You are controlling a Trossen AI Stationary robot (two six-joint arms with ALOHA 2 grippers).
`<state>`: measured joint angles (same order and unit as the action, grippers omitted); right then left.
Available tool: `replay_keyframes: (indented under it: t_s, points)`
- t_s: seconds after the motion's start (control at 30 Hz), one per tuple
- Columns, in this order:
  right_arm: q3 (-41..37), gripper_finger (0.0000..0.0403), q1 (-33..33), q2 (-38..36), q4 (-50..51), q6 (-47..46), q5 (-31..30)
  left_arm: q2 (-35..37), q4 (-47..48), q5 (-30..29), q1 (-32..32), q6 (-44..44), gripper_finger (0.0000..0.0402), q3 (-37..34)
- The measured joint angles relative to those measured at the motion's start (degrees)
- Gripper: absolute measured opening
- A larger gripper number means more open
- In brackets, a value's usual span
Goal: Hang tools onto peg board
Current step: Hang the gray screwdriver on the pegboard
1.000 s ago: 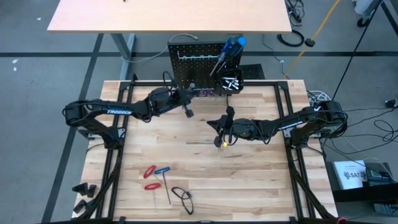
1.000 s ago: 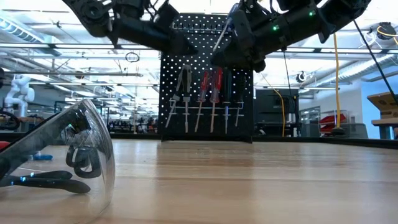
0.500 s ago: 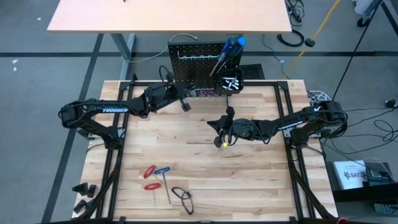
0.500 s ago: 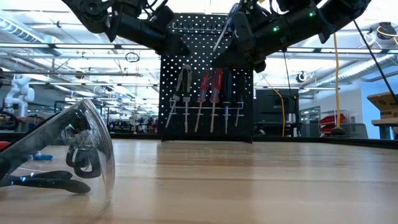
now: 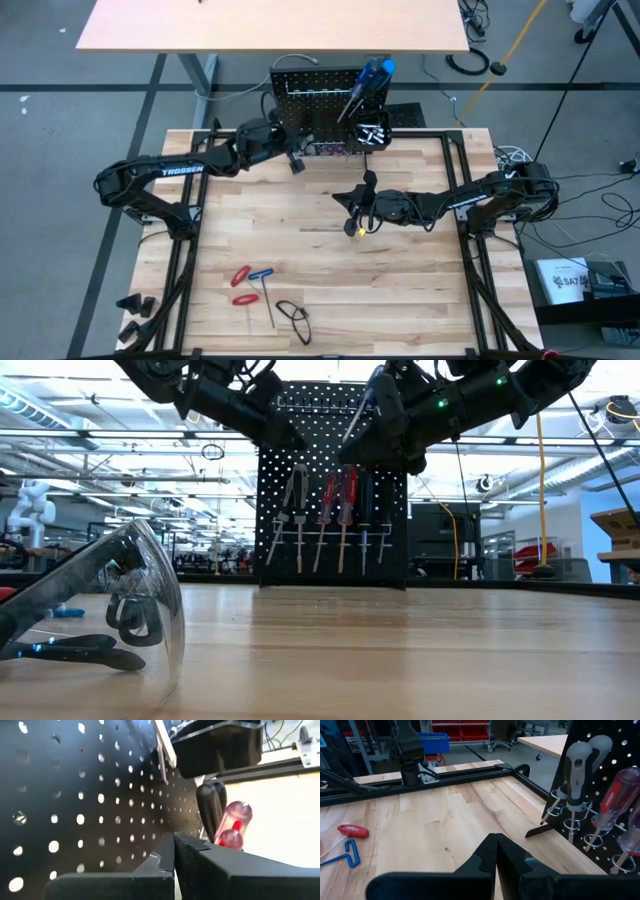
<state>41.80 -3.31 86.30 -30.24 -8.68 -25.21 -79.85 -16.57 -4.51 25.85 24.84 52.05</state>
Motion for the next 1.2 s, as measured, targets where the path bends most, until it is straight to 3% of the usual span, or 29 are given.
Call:
replay_keyframes:
  t_s: [0.8, 1.2]
  points:
    - [0.0, 0.0, 0.0, 0.0, 0.4, -0.1, 0.0, -2.6, 3.0, -0.7, 0.1, 1.1, 0.0, 0.0]
    - [0.0, 0.0, 0.0, 0.0, 0.4, -0.1, 0.0, -2.5, 4.4, -4.8, 0.1, 1.2, 0.0, 0.2]
